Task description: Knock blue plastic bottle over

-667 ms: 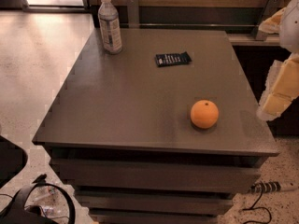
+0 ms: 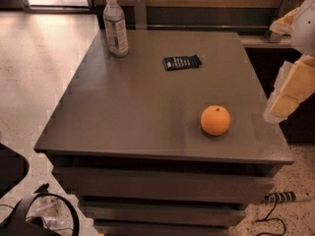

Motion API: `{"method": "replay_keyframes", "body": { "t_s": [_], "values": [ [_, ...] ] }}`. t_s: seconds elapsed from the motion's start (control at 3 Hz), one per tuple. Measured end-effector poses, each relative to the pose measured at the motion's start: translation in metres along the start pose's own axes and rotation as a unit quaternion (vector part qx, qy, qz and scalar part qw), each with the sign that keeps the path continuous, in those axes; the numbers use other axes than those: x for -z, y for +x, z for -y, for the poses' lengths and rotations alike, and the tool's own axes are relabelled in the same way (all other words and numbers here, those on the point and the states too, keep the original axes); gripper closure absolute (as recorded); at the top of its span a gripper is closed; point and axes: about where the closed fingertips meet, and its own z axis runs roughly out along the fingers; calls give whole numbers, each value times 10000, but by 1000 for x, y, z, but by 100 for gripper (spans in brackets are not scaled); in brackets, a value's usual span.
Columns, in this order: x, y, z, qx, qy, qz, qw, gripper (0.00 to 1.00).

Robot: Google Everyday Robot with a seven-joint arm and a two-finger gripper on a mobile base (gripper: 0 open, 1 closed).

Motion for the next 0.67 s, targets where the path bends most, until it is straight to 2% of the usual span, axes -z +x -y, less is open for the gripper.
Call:
{"method": "replay_keyframes", "body": {
  "t_s": [0.33,0.67],
  "values": [
    [-19,-5,8,-413,108,553,9976,0],
    [-36,-11,21,-879,358,1190,9883,0]
  ]
}}
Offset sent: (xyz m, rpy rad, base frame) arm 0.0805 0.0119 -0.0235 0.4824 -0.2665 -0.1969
